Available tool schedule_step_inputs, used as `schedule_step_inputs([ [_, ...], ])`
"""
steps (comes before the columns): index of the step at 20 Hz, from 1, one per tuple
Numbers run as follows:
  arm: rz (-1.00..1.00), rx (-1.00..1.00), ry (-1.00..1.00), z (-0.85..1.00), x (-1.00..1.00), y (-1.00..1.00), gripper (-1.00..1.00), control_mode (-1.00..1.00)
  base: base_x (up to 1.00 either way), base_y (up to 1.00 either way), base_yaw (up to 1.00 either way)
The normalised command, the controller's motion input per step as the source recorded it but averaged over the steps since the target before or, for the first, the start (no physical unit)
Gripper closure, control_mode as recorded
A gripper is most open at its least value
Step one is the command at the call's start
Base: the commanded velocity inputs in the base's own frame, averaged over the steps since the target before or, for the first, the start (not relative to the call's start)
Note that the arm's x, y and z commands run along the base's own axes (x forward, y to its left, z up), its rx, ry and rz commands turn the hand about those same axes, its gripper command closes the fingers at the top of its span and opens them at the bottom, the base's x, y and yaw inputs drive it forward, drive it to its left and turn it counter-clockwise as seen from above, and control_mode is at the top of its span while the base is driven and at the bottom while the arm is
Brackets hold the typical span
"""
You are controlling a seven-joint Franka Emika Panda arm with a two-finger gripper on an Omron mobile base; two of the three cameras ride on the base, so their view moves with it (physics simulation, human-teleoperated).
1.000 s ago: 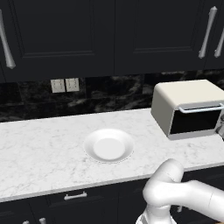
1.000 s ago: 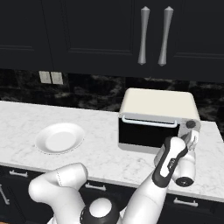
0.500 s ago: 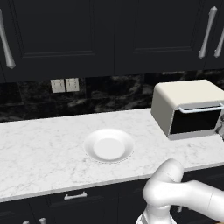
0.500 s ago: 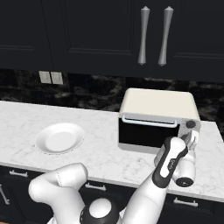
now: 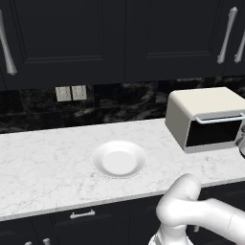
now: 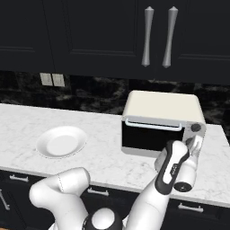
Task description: Pick up the kebab skewer and baguette bread, and place them inside the toaster oven. Close the toaster oven door and start by setting the timer.
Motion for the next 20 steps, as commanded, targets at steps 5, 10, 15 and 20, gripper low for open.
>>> schedule_step_inputs([
  [5, -0.07, 0.00, 0.00, 0.04, -0.04, 0.11, 1.00, -1.00, 0.00, 0.00, 0.00],
  [10, -0.01, 0.00, 0.00, 0.14, 0.01, 0.00, 1.00, -1.00, 0.00, 0.00, 0.00],
  [15, 0.00, 0.08, 0.00, 0.21, 0.00, 0.00, 1.00, -1.00, 0.00, 0.00, 0.00],
  [20, 0.00, 0.19, 0.00, 0.16, -0.03, 0.00, 1.00, -1.00, 0.00, 0.00, 0.00],
])
